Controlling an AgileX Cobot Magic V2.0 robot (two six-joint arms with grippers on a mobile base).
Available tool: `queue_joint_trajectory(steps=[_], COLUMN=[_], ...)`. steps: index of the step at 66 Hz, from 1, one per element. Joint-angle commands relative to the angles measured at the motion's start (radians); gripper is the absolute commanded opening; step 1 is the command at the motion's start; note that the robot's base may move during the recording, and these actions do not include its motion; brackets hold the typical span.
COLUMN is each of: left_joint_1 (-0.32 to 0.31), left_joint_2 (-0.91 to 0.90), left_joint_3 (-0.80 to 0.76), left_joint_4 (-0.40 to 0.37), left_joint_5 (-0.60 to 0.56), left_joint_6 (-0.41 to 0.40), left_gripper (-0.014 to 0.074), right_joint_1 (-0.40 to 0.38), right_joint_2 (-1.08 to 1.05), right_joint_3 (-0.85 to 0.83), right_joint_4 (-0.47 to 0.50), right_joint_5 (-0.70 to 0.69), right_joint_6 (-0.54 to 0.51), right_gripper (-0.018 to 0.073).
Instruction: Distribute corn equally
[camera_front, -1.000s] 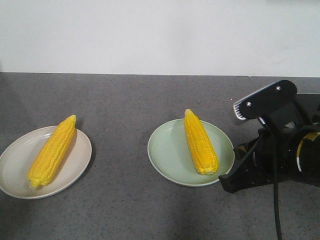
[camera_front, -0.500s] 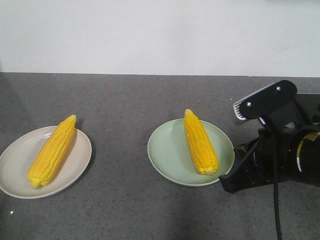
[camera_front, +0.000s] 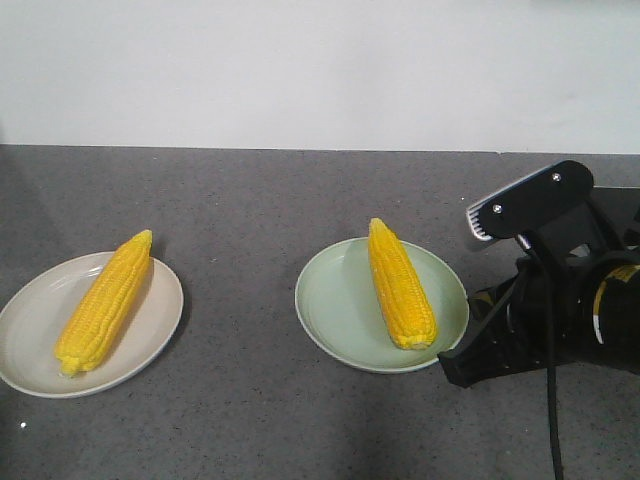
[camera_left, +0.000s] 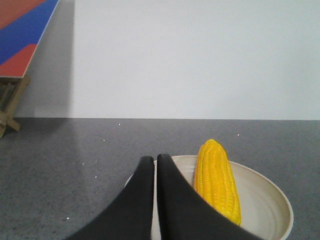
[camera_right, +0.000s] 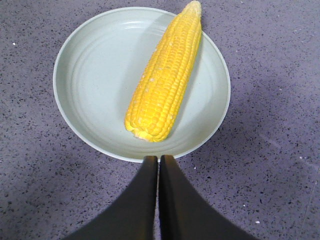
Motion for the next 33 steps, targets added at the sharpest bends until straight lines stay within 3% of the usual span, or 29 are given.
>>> queue_joint_trajectory(steps=[1, 33], left_joint_1=[-0.001, -0.001], left_joint_2=[-0.017, -0.016], left_joint_3=[0.014, 0.013], left_joint_4=[-0.009, -0.009], left_joint_5=[-0.112, -0.108], left_joint_6=[-0.011, -0.011], left_gripper=[-0.0008, -0.0007], right_joint_1=[-0.002, -0.002], right_joint_2=[-0.019, -0.019], right_joint_3=[-0.025, -0.025], right_joint_4=[-0.022, -0.022], right_joint_5=[-0.043, -0.04], right_joint_6=[-0.002, -0.002], right_gripper=[-0.001, -0.001])
